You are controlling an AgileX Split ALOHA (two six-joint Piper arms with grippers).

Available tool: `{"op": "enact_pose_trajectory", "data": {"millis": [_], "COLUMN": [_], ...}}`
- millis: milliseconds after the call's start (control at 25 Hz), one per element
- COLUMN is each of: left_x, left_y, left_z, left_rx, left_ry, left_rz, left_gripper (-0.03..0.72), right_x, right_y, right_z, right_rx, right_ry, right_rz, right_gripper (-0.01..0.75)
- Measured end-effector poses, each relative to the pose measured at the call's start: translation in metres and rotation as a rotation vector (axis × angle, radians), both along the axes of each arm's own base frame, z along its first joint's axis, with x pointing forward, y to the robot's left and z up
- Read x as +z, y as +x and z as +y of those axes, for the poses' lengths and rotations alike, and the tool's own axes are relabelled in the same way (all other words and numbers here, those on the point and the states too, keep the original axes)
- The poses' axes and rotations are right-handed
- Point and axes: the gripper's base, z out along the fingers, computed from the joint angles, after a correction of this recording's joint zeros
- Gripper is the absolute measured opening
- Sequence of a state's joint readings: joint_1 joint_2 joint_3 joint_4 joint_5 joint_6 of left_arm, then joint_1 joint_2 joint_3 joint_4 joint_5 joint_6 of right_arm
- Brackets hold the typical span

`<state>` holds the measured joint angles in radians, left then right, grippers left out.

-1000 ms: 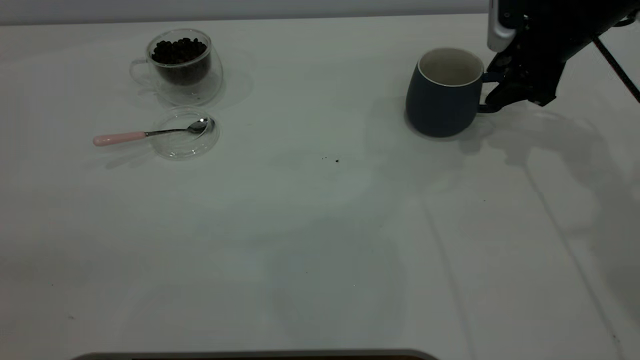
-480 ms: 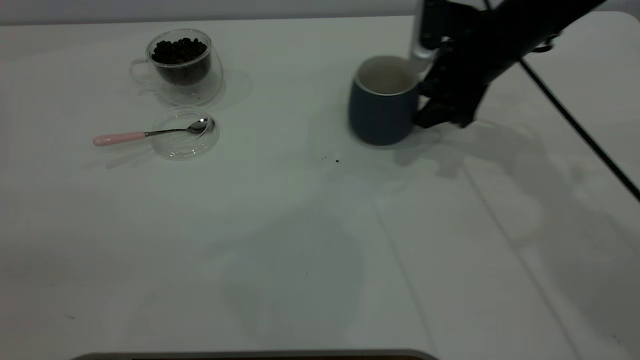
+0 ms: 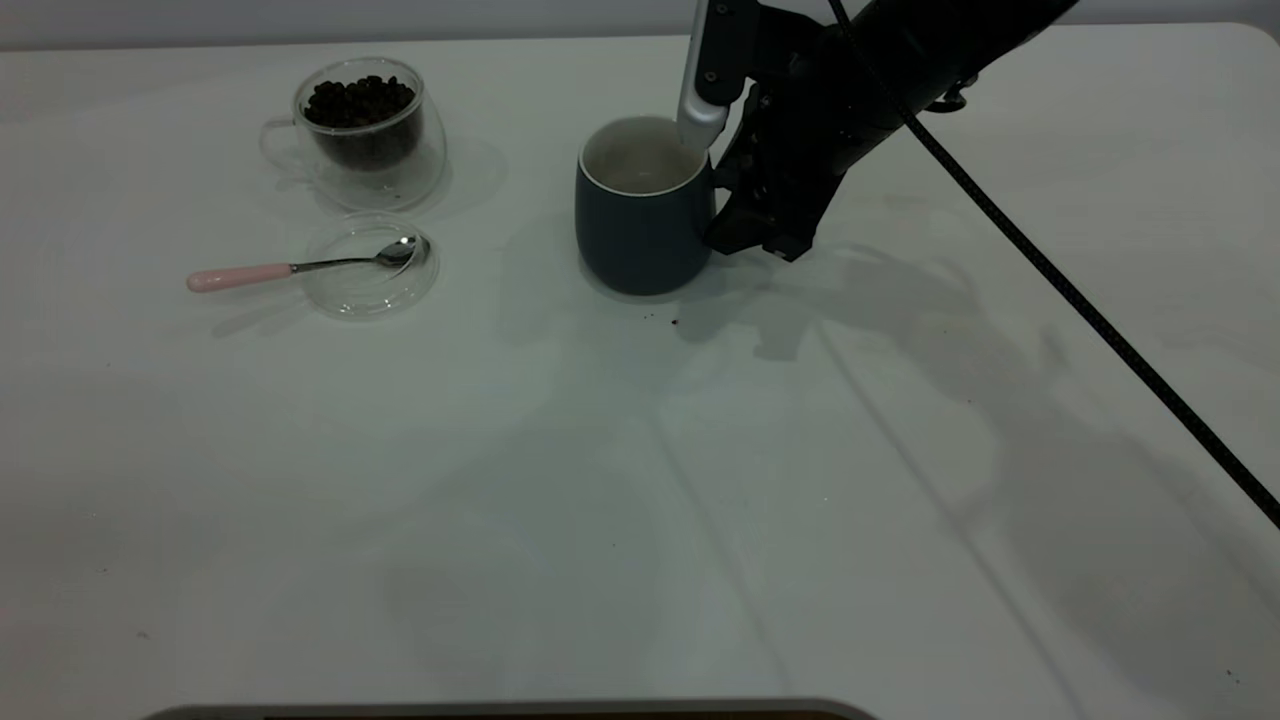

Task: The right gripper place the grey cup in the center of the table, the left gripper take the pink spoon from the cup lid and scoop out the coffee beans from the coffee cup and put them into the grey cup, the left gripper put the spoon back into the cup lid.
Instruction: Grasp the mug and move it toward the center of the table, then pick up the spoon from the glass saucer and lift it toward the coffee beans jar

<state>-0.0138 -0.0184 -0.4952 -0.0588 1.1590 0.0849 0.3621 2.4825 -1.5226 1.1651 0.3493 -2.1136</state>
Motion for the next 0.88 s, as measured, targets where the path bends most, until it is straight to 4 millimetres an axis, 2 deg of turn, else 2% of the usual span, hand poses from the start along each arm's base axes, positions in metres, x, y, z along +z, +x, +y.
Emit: {"op": "enact_pose_trajectory", "data": {"millis": [120,240,360,480,600,720,800,880], "left_x": [0.0,0.0,0.0,0.0,0.0,0.0,0.0,0.0], "left_y": [0.0,0.0,0.0,0.0,0.0,0.0,0.0,0.0], "left_z": [0.0,0.0,0.0,0.0,0.0,0.0,0.0,0.0], "left_rx": [0.0,0.0,0.0,0.0,0.0,0.0,0.0,0.0], "left_ry": [0.0,0.0,0.0,0.0,0.0,0.0,0.0,0.0], "left_rz": [0.0,0.0,0.0,0.0,0.0,0.0,0.0,0.0], "left_gripper": [0.436,0.436,0.436,0.436,0.436,0.436,0.436,0.436], "right_x": [0.001,0.01,0.031,0.066,0.116,0.165,0.179,0.187], "right_y": [-0.002,-0.009,-0.021,-0.037,-0.063,-0.102,-0.135,-0.166], "right_z": [-0.007,-0.024,-0.047,-0.065,-0.073,-0.08,-0.084,-0.09], "right_rx": [-0.029,-0.08,-0.135,-0.276,-0.541,-0.761,-0.807,-0.84], "right_ry": [-0.007,-0.027,-0.049,-0.014,0.142,0.314,0.319,0.243], "right_rz": [0.021,0.059,0.075,0.091,0.156,0.286,0.439,0.571], "right_gripper": [0.531,0.531,0.531,0.531,0.531,0.531,0.531,0.531]}}
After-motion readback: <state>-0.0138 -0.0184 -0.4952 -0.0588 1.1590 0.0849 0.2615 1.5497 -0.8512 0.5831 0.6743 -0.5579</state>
